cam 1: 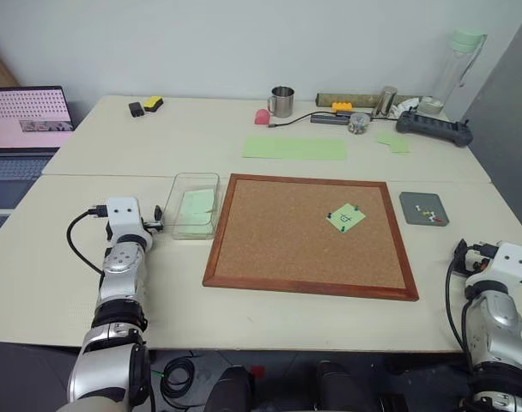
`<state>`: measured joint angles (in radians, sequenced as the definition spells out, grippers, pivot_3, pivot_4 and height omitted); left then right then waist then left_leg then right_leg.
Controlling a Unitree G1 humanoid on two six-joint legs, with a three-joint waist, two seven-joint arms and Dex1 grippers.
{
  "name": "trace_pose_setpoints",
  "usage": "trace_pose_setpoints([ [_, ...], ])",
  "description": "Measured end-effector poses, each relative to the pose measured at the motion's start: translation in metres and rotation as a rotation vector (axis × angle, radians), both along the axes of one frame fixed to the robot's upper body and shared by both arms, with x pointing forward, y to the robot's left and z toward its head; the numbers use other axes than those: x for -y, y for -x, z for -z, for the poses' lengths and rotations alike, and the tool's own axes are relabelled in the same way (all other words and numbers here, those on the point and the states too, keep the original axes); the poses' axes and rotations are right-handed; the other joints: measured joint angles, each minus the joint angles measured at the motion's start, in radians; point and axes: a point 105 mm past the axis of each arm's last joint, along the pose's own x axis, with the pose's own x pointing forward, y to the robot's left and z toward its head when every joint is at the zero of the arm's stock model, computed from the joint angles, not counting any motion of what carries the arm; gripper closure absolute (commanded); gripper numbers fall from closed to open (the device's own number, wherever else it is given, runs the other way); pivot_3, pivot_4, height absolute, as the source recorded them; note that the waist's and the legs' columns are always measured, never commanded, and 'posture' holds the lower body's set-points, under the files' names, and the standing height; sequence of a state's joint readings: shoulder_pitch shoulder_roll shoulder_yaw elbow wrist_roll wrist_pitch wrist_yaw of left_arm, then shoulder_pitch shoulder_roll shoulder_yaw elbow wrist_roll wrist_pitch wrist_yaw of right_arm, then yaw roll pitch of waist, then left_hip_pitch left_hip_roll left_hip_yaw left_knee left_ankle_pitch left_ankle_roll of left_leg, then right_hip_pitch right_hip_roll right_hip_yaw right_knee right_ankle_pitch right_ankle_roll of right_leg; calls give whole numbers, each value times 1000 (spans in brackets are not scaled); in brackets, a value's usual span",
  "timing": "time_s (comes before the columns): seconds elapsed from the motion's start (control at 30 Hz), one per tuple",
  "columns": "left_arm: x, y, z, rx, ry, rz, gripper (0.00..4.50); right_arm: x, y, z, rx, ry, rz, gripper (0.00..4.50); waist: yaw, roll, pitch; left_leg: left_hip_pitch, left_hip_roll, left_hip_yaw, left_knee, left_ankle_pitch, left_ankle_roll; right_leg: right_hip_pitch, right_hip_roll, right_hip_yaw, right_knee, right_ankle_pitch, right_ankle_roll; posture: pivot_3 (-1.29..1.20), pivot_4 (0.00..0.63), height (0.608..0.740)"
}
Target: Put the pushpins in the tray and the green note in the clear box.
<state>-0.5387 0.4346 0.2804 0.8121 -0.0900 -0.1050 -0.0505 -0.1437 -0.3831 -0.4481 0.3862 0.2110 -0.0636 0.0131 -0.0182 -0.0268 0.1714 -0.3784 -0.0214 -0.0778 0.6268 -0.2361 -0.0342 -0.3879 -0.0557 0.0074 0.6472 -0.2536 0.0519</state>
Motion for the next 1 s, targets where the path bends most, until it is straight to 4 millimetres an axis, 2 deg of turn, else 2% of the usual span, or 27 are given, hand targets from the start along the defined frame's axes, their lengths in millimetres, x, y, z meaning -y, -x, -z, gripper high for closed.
trace_pose_setpoints([
  [0.47, -13, 11, 1, 3, 15, -51, 237, -6, -1, 0, 14, -15, 6, 109, -13, 0, 0, 0, 0, 0, 0, 0, 0, 0, 0, 0, 0, 0, 0, 0, 150, 740],
  [0.73, -47, 30, 2, -9, 18, -176, 237, -7, -1, 1, 18, -16, 6, 109, -14, 0, 0, 0, 1, 0, -1, 0, 0, -1, 1, 1, 0, 0, 0, 0, 150, 740],
  [1.0, -49, 32, 2, -16, 13, -189, 237, -7, -2, 1, 21, -8, 6, 109, -14, 0, 0, 1, 1, 0, -1, 0, 0, 0, 0, 1, 0, 1, -1, 0, 150, 740],
])
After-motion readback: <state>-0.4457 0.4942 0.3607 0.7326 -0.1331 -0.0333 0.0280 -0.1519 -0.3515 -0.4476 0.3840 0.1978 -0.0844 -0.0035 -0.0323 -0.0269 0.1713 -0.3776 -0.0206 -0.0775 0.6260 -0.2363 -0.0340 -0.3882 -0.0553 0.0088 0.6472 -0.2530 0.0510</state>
